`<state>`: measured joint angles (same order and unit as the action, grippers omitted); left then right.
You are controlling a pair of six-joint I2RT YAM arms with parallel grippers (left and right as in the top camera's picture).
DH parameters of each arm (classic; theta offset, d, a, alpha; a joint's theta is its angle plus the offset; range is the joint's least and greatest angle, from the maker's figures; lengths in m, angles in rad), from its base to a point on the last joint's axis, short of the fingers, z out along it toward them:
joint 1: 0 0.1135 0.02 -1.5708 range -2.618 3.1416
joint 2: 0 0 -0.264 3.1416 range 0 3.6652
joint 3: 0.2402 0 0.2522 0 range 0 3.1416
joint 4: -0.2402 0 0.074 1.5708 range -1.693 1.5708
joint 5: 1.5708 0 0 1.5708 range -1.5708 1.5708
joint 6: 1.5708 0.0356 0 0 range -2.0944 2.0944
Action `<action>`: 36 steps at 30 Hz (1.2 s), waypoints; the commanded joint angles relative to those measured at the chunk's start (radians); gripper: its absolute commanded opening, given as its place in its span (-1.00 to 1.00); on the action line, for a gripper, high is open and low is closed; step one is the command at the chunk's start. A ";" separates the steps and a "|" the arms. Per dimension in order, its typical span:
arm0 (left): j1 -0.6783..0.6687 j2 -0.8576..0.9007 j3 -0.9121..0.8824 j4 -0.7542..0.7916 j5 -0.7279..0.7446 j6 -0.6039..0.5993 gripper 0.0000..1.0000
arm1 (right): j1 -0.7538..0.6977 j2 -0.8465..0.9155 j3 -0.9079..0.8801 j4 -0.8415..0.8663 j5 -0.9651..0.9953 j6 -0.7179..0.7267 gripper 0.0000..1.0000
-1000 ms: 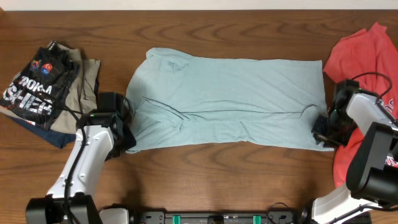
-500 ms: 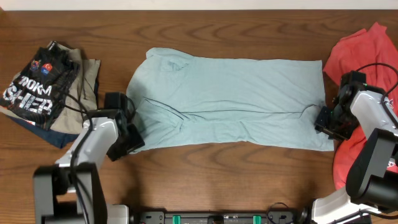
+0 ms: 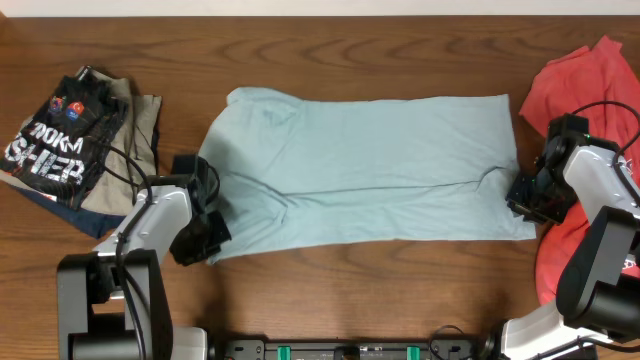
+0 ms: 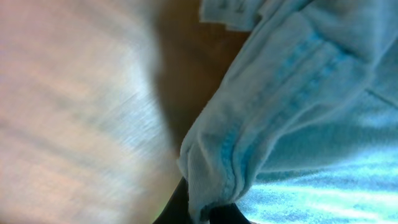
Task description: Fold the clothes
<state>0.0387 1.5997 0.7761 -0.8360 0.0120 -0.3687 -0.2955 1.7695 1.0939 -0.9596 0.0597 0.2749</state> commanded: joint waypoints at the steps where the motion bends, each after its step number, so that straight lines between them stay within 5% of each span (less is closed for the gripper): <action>1: 0.004 0.008 -0.005 -0.028 -0.082 -0.003 -0.88 | 0.002 -0.013 0.003 -0.001 0.003 -0.003 -0.70; 4: 0.004 -0.004 -0.005 -0.034 -0.080 -0.002 -0.84 | 0.002 -0.013 0.003 -0.002 0.003 -0.003 -0.70; 8: 0.004 -0.008 0.018 -0.035 -0.080 0.032 -0.46 | 0.002 -0.013 0.003 -0.001 -0.001 -0.003 -0.65; 13: 0.004 -0.029 0.122 -0.105 -0.079 0.046 -0.38 | 0.002 -0.014 0.009 0.026 -0.103 -0.068 -0.32; 19: 0.004 -0.058 0.304 -0.142 -0.026 0.064 0.00 | 0.002 -0.017 0.087 0.003 -0.160 -0.067 -0.06; 27: 0.004 -0.032 0.400 0.156 0.169 0.151 0.26 | 0.014 -0.018 0.201 -0.040 -0.304 -0.121 0.01; 36: 0.004 0.232 0.472 0.417 0.319 0.120 0.40 | 0.040 -0.018 0.202 -0.028 -0.303 -0.159 0.02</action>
<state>0.0387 1.7432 1.1946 -0.4469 0.2523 -0.2356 -0.2703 1.7676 1.2819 -0.9909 -0.2272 0.1471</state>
